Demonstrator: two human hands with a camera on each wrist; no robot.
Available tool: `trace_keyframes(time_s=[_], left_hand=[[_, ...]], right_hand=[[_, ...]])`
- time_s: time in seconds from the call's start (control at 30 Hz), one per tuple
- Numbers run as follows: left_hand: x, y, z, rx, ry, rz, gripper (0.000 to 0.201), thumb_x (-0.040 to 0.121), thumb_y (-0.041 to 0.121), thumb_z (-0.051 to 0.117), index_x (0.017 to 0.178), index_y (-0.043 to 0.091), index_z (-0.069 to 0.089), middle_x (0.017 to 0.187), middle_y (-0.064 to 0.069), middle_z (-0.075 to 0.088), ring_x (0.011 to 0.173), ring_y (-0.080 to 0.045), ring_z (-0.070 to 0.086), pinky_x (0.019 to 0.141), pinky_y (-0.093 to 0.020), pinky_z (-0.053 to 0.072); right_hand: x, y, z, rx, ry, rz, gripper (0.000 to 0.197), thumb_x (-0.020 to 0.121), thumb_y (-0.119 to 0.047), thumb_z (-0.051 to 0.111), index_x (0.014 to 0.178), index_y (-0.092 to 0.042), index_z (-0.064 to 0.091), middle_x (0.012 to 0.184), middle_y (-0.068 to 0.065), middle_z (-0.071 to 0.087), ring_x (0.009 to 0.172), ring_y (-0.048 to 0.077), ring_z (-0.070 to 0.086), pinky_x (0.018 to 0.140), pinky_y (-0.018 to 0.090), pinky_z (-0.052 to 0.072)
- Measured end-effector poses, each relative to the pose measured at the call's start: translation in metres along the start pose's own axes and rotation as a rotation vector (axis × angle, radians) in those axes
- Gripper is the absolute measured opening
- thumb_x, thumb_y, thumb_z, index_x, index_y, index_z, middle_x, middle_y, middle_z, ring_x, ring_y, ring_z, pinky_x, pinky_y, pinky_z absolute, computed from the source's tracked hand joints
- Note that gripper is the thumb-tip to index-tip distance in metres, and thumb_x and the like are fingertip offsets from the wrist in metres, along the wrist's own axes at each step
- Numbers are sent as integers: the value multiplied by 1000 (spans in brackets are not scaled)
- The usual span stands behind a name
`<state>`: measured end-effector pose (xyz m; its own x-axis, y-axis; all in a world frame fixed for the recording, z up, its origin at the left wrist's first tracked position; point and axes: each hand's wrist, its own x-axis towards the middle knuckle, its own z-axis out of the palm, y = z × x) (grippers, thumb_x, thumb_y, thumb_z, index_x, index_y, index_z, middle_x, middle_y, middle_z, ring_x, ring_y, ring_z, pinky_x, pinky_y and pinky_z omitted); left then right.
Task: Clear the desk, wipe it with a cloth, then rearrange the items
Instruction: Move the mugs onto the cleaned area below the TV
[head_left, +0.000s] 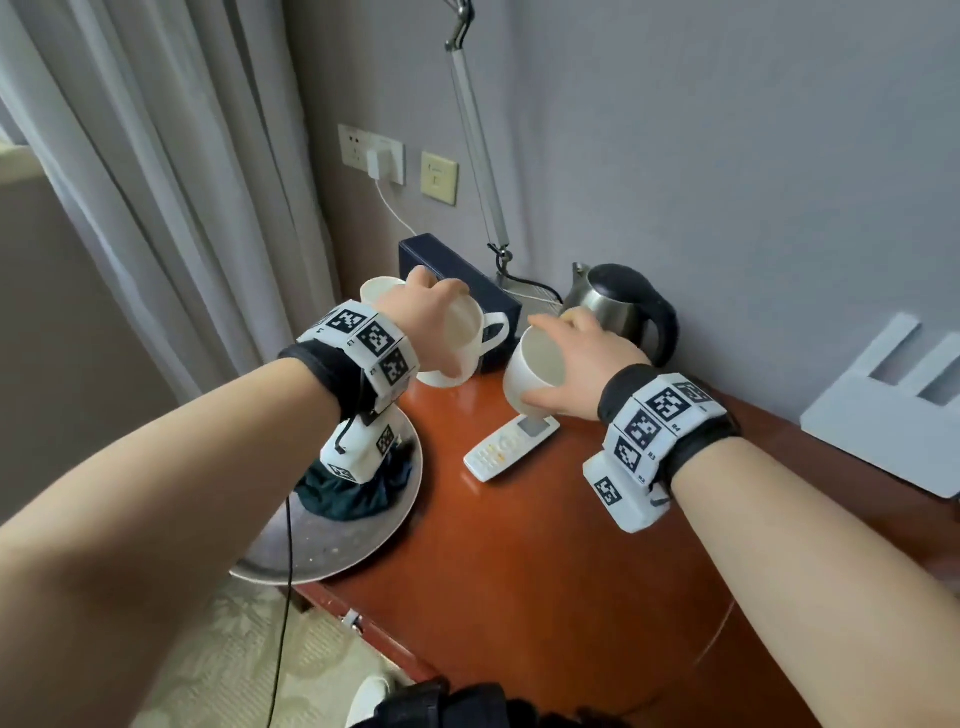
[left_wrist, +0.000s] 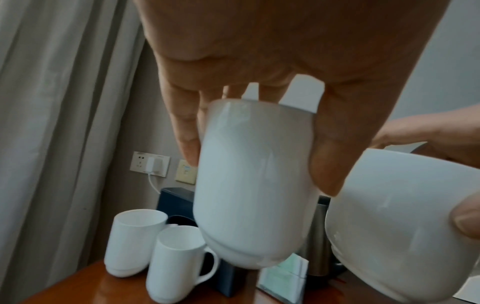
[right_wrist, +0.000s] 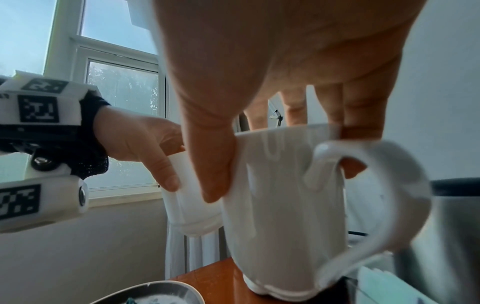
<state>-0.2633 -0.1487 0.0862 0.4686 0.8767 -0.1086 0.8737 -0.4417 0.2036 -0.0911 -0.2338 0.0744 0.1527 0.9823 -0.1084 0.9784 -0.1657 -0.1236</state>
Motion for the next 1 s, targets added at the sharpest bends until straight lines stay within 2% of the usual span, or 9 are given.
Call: trace_keyframes(time_s=[0.1,0.2,0.33,0.43,0.5,0.6,0.87,0.93,1.0], left_hand=[[-19,45,10,-20,8,26,85,71,34,75,141,34,28,135,-2,34,113,-28,51,83,-39,49],[-33,89,25,-36,7,57,88,70,36,77,143,32,27,137,-2,33,112,-28,52,77,-34,46],[-44,136,38,-52,-34,131,87,69,33,77,142,32,29,138,-2,31,117,-28,49,86,-37,47],[-50,167,43,-43,-76,206,88,69,33,77,143,34,28,138,-2,32,116,-29,50,90,-41,49],[-52,187,45,-27,-84,270,88,72,33,76,144,34,26,139,-2,32,116,-29,51,90,-40,49],[-57,215,48,-27,-110,368,87,74,32,74,145,34,24,140,-2,30,117,-29,51,81,-35,47],[-68,285,69,-8,-203,534,85,76,33,71,145,32,23,140,-2,28,118,-29,51,93,-39,49],[-72,304,78,-21,-213,564,87,74,35,74,145,30,24,139,-3,31,118,-29,51,92,-39,49],[-76,326,89,-30,-215,586,90,70,37,77,143,23,27,136,-4,34,117,-28,52,92,-39,50]], right_hand=[[-37,36,-4,-20,2,18,83,73,-50,68,142,-34,24,141,2,29,112,30,54,88,35,47],[-71,70,-7,-31,5,57,81,74,-50,68,141,-34,25,140,1,29,110,30,54,88,36,48],[-114,108,-9,-14,10,152,80,75,-47,67,142,-35,24,140,-1,29,110,31,53,91,38,48],[-143,131,-11,-21,23,234,81,75,-48,67,143,-35,23,140,-2,29,111,30,54,87,34,45],[-160,145,-14,-30,38,299,82,76,-49,66,144,-35,21,141,-2,28,111,30,54,85,34,44],[-185,160,-15,-3,41,406,84,76,-49,67,145,-35,21,142,-1,28,112,29,54,86,34,45],[-246,213,-8,92,55,648,87,74,-50,68,144,-34,20,143,0,26,110,30,55,88,37,49],[-261,232,-5,95,62,672,85,75,-49,69,144,-33,22,143,0,27,113,29,53,88,34,46],[-278,254,-2,110,66,697,81,76,-46,69,142,-32,24,143,1,28,116,29,51,82,31,41]])
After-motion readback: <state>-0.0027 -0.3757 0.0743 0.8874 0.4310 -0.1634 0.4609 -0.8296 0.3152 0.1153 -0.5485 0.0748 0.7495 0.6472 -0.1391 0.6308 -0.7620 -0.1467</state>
